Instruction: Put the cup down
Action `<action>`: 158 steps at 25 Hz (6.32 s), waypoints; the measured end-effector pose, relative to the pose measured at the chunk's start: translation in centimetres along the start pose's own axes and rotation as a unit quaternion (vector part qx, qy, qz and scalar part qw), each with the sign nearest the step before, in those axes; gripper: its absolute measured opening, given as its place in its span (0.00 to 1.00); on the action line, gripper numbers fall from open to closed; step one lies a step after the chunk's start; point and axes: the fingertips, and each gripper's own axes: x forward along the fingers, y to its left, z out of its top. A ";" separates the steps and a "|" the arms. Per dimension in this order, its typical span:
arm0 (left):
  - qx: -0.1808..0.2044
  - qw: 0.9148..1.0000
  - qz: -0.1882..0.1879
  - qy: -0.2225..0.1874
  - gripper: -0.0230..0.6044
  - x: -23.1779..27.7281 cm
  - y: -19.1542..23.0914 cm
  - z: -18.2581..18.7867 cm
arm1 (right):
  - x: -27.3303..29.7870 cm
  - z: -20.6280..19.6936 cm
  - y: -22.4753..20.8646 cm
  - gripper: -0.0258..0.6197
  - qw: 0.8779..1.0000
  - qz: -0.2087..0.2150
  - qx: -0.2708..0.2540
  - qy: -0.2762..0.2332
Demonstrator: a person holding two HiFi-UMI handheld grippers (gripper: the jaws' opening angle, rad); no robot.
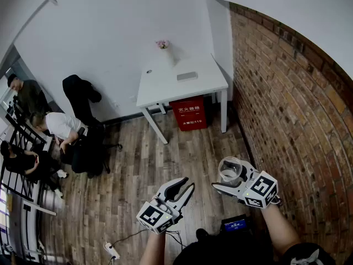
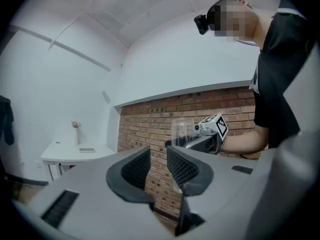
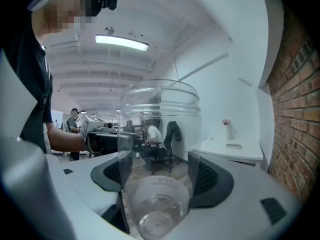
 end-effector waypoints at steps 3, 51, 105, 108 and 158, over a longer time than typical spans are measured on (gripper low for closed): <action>-0.001 1.000 0.000 -0.006 0.19 0.1 0.0 0.3 | 0.0 -0.1 0.0 0.60 1.000 0.000 0.000 0.001; -0.024 1.000 0.017 0.000 0.19 13.0 6.7 -0.6 | -1.6 -3.1 -14.5 0.60 0.999 -0.019 0.039 0.015; -0.058 0.997 0.049 0.034 0.18 50.5 68.8 4.2 | 40.1 4.7 -74.4 0.60 0.994 0.014 0.111 0.018; -0.070 0.996 0.054 0.032 0.18 50.8 70.2 3.8 | 41.1 4.6 -75.4 0.60 0.991 0.023 0.129 0.015; -0.128 0.991 -0.005 0.031 0.18 50.3 74.7 1.8 | 50.8 1.4 -80.3 0.60 0.994 -0.041 0.080 0.059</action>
